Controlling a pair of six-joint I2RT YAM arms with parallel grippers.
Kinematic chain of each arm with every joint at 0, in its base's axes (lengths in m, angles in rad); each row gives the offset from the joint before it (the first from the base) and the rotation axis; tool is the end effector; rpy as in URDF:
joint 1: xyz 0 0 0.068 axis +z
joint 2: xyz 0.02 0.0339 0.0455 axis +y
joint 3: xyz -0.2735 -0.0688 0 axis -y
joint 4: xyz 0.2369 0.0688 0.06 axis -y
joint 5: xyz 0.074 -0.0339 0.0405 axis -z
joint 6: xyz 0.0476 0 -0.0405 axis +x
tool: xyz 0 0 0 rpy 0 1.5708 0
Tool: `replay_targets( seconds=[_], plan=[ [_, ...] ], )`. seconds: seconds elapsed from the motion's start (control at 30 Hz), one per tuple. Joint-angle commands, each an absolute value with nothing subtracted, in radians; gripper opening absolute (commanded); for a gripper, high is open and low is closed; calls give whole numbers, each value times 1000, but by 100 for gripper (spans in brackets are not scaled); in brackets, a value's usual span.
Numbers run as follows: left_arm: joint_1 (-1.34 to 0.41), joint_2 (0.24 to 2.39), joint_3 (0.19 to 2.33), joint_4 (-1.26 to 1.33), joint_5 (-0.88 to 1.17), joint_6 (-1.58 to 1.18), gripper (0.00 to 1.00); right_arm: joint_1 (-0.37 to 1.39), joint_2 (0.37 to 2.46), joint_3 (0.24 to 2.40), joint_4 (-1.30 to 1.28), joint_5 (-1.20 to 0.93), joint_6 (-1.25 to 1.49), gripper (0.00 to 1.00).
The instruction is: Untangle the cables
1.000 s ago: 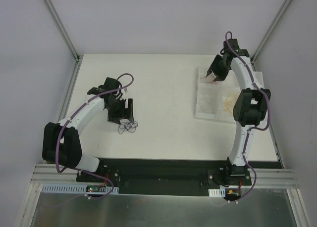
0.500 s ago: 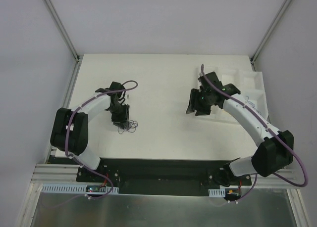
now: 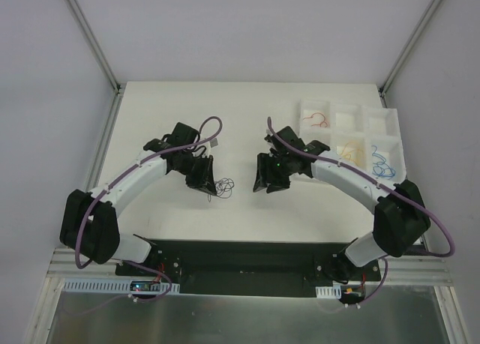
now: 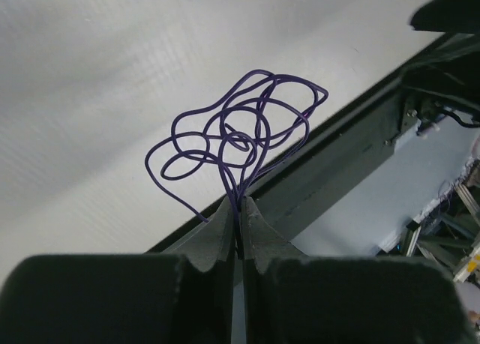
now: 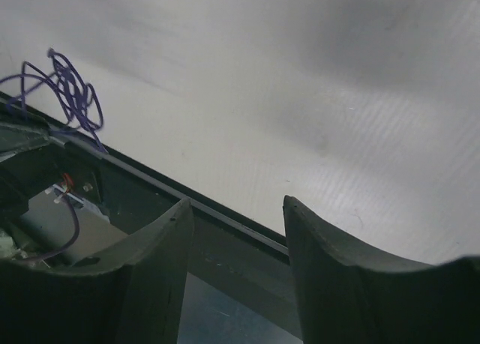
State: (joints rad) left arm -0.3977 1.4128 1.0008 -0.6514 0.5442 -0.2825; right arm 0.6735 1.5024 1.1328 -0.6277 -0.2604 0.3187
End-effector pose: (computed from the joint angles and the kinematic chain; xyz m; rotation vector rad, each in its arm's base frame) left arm 0.2429 -0.1288 0.2434 0.3494 2.6764 -0.9410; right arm 0.2339 0.2023 0.2559 -0.5741 2.6165 0.6839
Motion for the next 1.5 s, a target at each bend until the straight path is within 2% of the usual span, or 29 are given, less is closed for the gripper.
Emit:
replay_targets(
  seconds=[0.0, 0.27, 0.37, 0.47, 0.6, 0.77, 0.9, 1.03, 1.17, 1.3, 1.47],
  plan=[
    [-429, 1370, 979, -644, 650, -334, 0, 724, 1519, 1114, -421, -374, 405, 54],
    [-442, 1374, 1003, -644, 689, -347, 0, 782, 1522, 1132, -324, -362, 408, 55],
    [-457, 1387, 1025, -644, 696, -356, 0, 798, 1545, 1166, -360, -325, 380, 53],
    [-474, 1387, 1034, -643, 689, -368, 0, 799, 1566, 1192, -364, -319, 367, 45],
    [-479, 1381, 1045, -644, 713, -385, 0, 813, 1606, 1223, -356, -319, 370, 40],
    [-479, 1351, 1058, -657, 707, -364, 0, 862, 1695, 1287, -409, -238, 362, 17],
    [-479, 1353, 1058, -681, 672, -367, 0, 893, 1706, 1354, -642, 30, 318, 0],
    [-479, 1367, 1043, -683, 623, -373, 0, 893, 1669, 1359, -842, 328, 279, 0],
    [-479, 1352, 1028, -683, 551, -380, 0, 891, 1589, 1301, -943, 507, 316, 0],
    [-479, 1316, 1026, -715, 526, -353, 0, 887, 1491, 1160, -917, 557, 399, 0],
    [-473, 1293, 1035, -753, 408, -325, 0, 853, 1441, 1085, -980, 609, 479, 0]
  ],
)
